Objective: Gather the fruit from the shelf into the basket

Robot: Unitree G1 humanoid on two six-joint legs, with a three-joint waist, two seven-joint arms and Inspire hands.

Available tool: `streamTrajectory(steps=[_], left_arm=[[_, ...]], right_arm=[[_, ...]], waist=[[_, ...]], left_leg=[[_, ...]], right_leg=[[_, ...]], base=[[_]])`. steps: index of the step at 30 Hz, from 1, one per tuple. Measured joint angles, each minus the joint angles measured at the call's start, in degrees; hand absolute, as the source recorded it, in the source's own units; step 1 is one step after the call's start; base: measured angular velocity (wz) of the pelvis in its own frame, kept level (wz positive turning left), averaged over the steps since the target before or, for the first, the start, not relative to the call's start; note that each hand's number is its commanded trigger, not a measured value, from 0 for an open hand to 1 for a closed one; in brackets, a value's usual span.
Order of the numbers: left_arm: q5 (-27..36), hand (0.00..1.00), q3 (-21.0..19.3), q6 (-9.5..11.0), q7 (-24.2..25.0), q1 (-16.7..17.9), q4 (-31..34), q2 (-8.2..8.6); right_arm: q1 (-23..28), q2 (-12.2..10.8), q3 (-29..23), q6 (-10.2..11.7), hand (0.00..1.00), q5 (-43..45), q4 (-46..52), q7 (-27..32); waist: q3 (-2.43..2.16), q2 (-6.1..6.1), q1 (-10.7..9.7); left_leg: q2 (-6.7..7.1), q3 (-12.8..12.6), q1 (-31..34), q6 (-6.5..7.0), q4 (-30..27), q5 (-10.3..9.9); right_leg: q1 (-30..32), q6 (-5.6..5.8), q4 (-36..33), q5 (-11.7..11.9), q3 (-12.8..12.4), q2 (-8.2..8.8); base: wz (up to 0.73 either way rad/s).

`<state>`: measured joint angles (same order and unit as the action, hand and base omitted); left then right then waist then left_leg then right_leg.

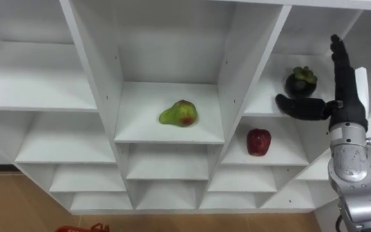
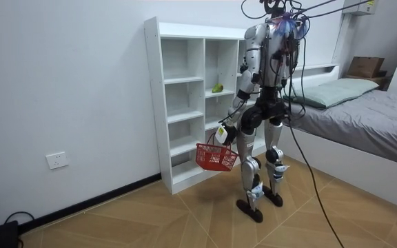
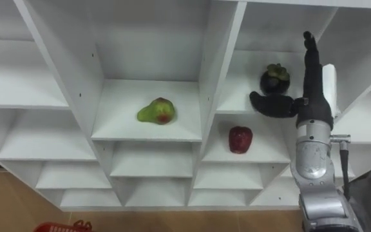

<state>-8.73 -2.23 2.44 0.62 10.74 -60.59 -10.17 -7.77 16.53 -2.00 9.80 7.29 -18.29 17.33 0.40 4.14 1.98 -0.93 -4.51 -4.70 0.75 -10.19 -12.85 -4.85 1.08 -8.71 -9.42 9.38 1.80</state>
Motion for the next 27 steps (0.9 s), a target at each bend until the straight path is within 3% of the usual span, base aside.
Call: streamTrajectory(steps=[5, 16, 20, 27], left_arm=[[-0.66, 1.0, -0.03, -0.53, 0.34, 0.05, 0.51, -0.03], [-0.22, 1.0, -0.01, -1.51, 1.17, 0.42, 0.52, -0.41], [-0.45, 1.0, 0.0, -2.22, 1.18, 0.57, 1.06, -0.67], [-0.37, 1.0, 0.01, -2.59, 1.22, 0.9, 1.06, -0.89]], right_arm=[[-0.62, 1.77, 0.03, -1.28, 0.0, 0.06, -0.96, -1.75], [-2.8, 2.22, 0.05, -2.48, 0.0, -3.72, -5.74, -4.46], [-2.8, 2.29, 0.03, -3.61, 0.0, -4.59, -5.9, -6.06], [-3.19, 2.82, 0.08, -3.44, 0.0, -6.18, -9.28, -10.46]], waist=[[-0.16, -0.15, 0.21], [-0.08, 0.23, -0.13], [-0.31, 0.53, -0.11], [-0.52, 0.83, -0.1]], left_leg=[[0.02, 0.02, -0.1, 0.0, -0.14, 0.0], [0.1, 0.65, 0.24, 0.01, -0.83, 0.01], [0.14, 1.49, 0.19, -0.02, -0.91, 0.03], [0.2, 1.49, -0.19, 0.0, -1.24, 0.05]], right_leg=[[-0.15, 0.0, -0.02, 0.0, -0.02, 0.02], [-0.7, -0.19, -0.05, 0.11, 0.33, 0.1], [-1.15, -0.18, -0.08, 0.11, 0.9, 0.08], [-1.65, -0.19, -0.07, 0.11, 0.72, 0.16]], base=[[0.0], [0.02], [0.09], [0.0]])
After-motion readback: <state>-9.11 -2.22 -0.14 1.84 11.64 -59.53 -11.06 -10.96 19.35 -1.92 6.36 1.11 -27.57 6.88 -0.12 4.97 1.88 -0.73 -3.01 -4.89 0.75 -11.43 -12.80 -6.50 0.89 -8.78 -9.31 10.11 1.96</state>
